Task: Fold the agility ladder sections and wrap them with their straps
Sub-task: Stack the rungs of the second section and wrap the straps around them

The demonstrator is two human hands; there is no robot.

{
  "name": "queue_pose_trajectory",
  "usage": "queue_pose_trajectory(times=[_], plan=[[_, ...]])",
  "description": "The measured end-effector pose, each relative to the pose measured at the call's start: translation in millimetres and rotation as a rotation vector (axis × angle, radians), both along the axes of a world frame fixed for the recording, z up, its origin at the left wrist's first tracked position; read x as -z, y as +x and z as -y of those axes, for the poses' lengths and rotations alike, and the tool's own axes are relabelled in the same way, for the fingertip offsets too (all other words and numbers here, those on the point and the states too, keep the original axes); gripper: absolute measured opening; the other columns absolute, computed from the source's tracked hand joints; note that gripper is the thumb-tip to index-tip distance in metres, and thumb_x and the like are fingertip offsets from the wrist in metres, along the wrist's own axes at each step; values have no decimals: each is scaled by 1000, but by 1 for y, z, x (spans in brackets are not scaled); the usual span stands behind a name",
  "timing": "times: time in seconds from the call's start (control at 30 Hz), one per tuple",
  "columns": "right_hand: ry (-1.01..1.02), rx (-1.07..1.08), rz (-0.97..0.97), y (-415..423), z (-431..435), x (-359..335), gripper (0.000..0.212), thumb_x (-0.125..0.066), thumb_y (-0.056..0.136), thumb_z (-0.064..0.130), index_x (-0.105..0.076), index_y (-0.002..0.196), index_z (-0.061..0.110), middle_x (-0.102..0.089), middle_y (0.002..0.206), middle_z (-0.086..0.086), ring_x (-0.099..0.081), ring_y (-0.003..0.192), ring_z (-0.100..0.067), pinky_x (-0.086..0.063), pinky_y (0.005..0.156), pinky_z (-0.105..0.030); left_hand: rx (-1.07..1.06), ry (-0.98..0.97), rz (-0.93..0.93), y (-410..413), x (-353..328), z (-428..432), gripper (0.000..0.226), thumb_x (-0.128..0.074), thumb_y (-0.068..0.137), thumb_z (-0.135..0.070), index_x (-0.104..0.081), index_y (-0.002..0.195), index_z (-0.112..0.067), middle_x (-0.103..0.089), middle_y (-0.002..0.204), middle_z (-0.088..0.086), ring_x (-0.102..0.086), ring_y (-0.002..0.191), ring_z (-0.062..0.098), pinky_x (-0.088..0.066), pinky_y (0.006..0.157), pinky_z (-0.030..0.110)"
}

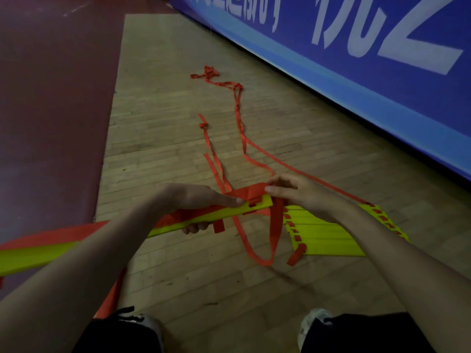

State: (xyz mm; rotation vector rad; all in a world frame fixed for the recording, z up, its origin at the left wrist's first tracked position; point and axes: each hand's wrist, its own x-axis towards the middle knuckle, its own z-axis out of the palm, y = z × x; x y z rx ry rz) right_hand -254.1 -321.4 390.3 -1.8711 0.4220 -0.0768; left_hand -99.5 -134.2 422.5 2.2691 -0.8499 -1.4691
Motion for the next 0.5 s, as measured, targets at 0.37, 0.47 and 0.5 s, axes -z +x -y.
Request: queue_pose_trajectory(times=[0.37, 0.47, 0.5], plan=[[-269, -13, 146, 4, -1, 5, 18, -76, 79, 14, -59, 83, 12, -58, 72, 9, -54, 66, 3, -43, 65, -14, -19, -12, 80, 1, 3, 0, 64, -57, 76, -71, -58, 73, -8, -54, 60, 7, -51, 47, 18, -45, 49, 26], [-336, -25, 185, 2, 2, 7, 10, -72, 83, 10, -63, 87, 11, -63, 75, 8, -59, 69, 1, -46, 67, -15, -31, -4, 75, 5, 4, -2, 63, -57, 76, -70, -59, 75, -7, -55, 61, 7, -52, 47, 18, -45, 50, 26], [-369, -27, 186, 2, 1, 8, 9, -70, 84, 8, -64, 91, 11, -64, 76, 9, -59, 70, 2, -47, 67, -17, -39, -3, 63, 5, 4, -2, 63, -57, 76, -70, -59, 77, -7, -55, 62, 8, -52, 48, 19, -45, 50, 26]])
